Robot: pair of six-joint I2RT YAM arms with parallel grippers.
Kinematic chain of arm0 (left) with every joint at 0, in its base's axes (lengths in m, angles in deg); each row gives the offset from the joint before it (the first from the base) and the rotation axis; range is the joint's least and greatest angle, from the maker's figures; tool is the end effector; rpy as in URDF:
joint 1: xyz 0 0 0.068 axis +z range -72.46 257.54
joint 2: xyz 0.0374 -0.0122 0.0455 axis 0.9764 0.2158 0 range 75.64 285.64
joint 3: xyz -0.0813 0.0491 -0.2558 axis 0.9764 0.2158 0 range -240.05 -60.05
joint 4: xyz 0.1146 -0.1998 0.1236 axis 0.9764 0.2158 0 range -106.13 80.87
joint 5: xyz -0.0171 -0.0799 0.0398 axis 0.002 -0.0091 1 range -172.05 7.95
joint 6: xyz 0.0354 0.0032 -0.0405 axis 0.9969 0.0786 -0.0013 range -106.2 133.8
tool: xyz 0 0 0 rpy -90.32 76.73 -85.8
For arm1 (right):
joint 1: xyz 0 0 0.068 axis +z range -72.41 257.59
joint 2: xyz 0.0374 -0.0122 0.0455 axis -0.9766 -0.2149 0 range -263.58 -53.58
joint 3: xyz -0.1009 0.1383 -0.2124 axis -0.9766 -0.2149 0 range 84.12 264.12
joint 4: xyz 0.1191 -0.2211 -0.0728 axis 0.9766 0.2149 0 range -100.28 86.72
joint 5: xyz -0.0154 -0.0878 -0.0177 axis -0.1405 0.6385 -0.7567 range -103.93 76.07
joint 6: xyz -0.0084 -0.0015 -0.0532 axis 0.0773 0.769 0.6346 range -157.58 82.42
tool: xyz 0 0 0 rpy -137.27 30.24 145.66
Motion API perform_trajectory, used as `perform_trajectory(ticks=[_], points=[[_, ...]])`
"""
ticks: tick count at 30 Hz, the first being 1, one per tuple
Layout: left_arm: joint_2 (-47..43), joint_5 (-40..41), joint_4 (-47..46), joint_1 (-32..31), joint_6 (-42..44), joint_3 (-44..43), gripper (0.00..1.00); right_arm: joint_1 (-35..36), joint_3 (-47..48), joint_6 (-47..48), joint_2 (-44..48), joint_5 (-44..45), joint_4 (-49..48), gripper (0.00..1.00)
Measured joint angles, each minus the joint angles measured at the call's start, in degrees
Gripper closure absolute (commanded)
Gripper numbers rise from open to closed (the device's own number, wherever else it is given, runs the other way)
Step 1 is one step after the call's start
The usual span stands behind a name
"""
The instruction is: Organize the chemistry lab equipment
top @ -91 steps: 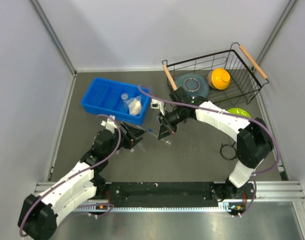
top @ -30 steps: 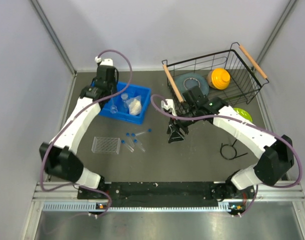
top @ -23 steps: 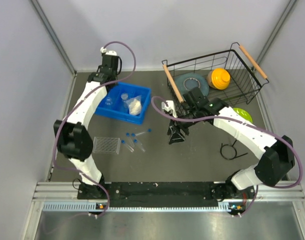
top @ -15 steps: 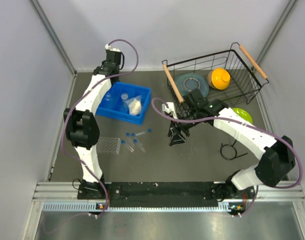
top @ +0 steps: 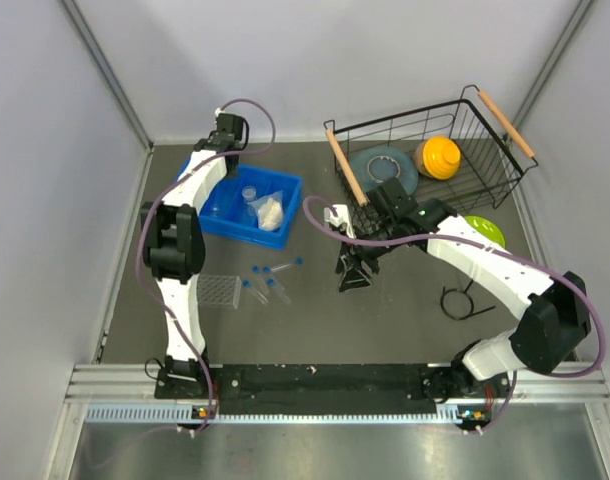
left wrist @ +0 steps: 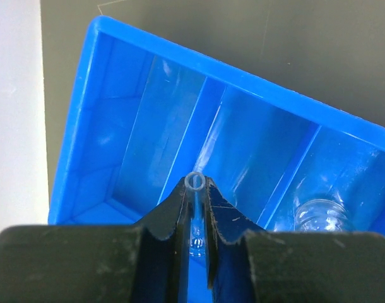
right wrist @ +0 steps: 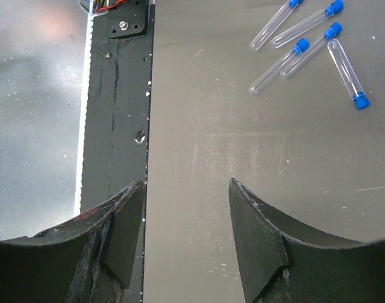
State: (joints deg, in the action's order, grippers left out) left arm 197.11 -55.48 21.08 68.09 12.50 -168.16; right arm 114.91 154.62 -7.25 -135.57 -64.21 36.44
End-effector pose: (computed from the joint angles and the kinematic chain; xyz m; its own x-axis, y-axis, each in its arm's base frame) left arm 0.4734 -0.0627 0.2588 -0.7586 0.1057 -0.6429 -0.1507 0.9315 0.3310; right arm 0.2110 0.1953 0.3028 -0.2251 -0.5775 -0.7848 -0.9539 -0.0336 0.2983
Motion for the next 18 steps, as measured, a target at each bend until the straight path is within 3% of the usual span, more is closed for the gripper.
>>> perform_trajectory(ticks=[8, 13, 18], points=[[3.5, -1.8, 0.8, 0.5, -0.3, -1.7, 0.58, 0.0, 0.0, 0.0, 0.0, 0.1, 0.0, 0.43], [3.7, -2.4, 1.0, 1.0, -0.7, -1.9, 0.50, 0.0, 0.0, 0.0, 0.0, 0.1, 0.0, 0.43], [3.5, -3.7, 1.1, 1.5, -1.8, -1.9, 0.36, 0.0, 0.0, 0.0, 0.0, 0.8, 0.0, 0.43]])
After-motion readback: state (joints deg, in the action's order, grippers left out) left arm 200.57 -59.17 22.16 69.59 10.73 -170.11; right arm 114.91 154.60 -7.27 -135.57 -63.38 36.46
